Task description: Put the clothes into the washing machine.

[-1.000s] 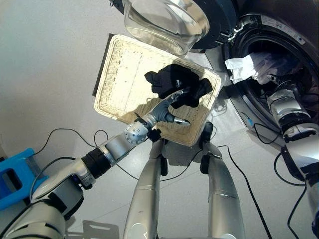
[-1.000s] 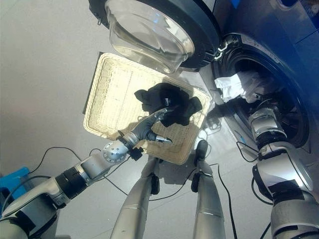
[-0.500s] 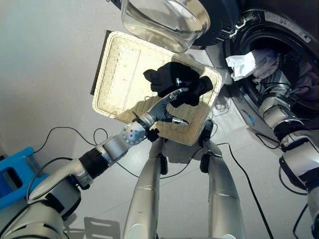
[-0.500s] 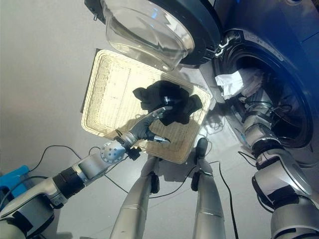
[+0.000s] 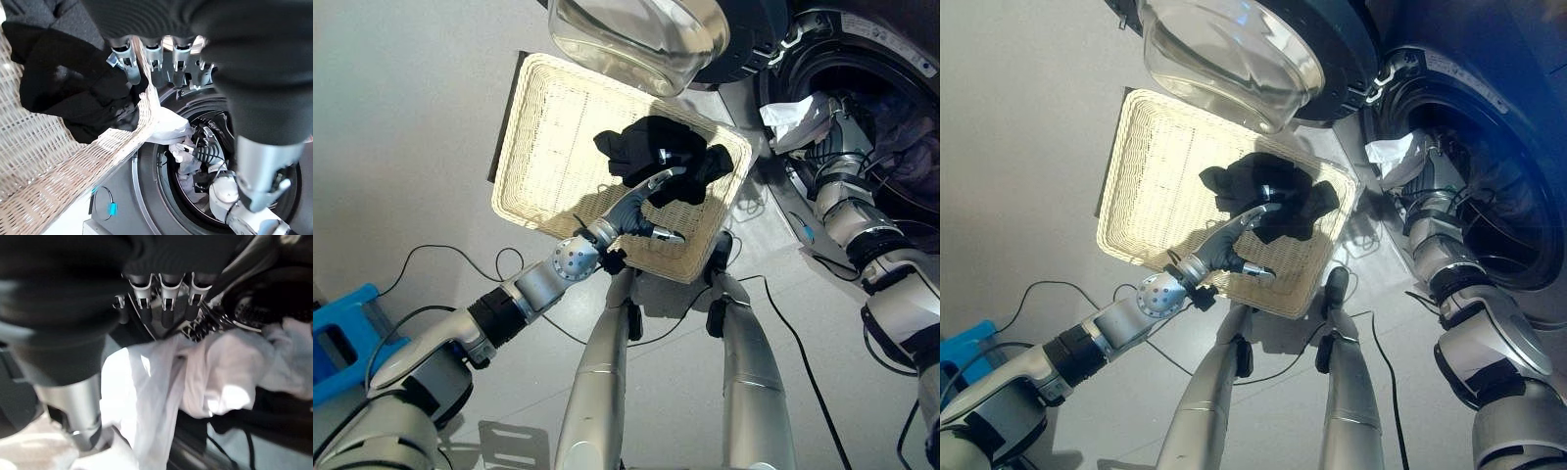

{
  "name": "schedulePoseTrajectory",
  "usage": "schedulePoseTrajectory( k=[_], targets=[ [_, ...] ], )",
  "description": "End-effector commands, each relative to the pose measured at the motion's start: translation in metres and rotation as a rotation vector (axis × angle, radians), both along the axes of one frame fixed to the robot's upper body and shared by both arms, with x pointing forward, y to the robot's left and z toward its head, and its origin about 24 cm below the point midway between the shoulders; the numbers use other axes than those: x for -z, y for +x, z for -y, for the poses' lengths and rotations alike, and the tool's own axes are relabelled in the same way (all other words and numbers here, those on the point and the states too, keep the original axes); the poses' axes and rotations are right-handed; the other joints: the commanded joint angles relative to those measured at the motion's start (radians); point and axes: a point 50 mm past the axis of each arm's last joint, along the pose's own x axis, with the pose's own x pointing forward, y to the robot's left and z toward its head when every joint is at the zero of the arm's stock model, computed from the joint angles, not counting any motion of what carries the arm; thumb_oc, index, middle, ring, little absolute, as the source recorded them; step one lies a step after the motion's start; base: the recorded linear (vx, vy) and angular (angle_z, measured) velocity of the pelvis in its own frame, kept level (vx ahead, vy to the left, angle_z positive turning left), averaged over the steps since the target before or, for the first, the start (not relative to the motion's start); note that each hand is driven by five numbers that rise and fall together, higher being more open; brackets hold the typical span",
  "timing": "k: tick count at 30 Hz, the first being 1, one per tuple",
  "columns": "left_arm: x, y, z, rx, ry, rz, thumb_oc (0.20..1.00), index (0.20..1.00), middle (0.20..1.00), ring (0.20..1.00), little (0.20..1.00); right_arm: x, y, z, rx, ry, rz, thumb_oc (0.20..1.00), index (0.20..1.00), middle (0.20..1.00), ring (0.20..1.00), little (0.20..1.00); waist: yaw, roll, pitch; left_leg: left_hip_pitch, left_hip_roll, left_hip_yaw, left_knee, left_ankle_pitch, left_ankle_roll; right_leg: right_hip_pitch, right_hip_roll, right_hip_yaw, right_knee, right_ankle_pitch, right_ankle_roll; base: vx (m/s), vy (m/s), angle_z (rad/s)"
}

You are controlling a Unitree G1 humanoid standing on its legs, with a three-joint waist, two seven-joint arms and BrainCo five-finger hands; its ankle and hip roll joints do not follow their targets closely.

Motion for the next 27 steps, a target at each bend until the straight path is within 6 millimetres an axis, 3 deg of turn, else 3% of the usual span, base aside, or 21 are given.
schedulePoseTrajectory(
  k=[1, 7, 19, 20, 22, 27],
  targets=[
    [-0.021, -0.012, 0.009, 0.098, -0.12, 0.074, 1.0, 1.0, 1.0, 1.0, 1.0, -0.024, -0.003, 0.015, 0.09, 0.03, 0.015, 1.0, 1.0, 1.0, 1.0, 1.0, 0.026, 0.059, -0.025, -0.019, -0.072, 0.029, 0.093, -0.11, -0.018, -0.009, -0.012, -0.088, -0.017, 0.07, 0.101, 0.0, -0.034, 0.01],
    [-0.021, -0.016, 0.011, 0.122, -0.142, 0.087, 1.0, 1.0, 1.0, 1.0, 1.0, -0.032, -0.005, 0.026, 0.142, 0.066, 0.002, 1.0, 1.0, 1.0, 1.0, 1.0, 0.04, 0.085, -0.025, -0.048, -0.079, 0.019, 0.098, -0.102, -0.017, -0.045, -0.02, -0.086, -0.008, 0.073, 0.098, 0.0, -0.005, 0.01],
    [-0.023, -0.02, 0.012, 0.12, -0.153, 0.113, 1.0, 1.0, 1.0, 1.0, 1.0, -0.047, -0.011, 0.037, 0.188, 0.155, 0.056, 1.0, 1.0, 1.0, 1.0, 1.0, 0.047, 0.097, -0.025, -0.074, -0.079, 0.013, 0.096, -0.093, -0.019, -0.077, -0.023, -0.078, -0.001, 0.079, 0.101, 0.0, -0.001, 0.01],
    [-0.023, -0.02, 0.012, 0.119, -0.154, 0.114, 1.0, 1.0, 1.0, 1.0, 1.0, -0.048, -0.011, 0.037, 0.188, 0.163, 0.062, 0.896, 0.896, 0.896, 0.896, 0.896, 0.047, 0.098, -0.025, -0.076, -0.079, 0.012, 0.096, -0.092, -0.019, -0.08, -0.024, -0.077, 0.0, 0.08, 0.101, 0.0, 0.0, 0.0],
    [-0.024, -0.021, 0.012, 0.116, -0.159, 0.117, 1.0, 1.0, 1.0, 1.0, 1.0, -0.05, -0.011, 0.037, 0.189, 0.176, 0.072, 0.2, 0.2, 0.2, 0.2, 0.2, 0.047, 0.097, -0.025, -0.078, -0.079, 0.012, 0.096, -0.091, -0.02, -0.082, -0.023, -0.076, 0.0, 0.08, 0.101, 0.0, 0.0, 0.0],
    [-0.025, -0.021, 0.011, 0.104, -0.164, 0.129, 1.0, 1.0, 1.0, 1.0, 1.0, -0.053, -0.013, 0.04, 0.197, 0.224, 0.104, 0.2, 0.2, 0.2, 0.2, 0.2, 0.048, 0.099, -0.025, -0.08, -0.077, 0.011, 0.089, -0.086, -0.022, -0.086, -0.023, -0.073, -0.004, 0.083, 0.102, 0.0, 0.0, 0.0]
  ],
)
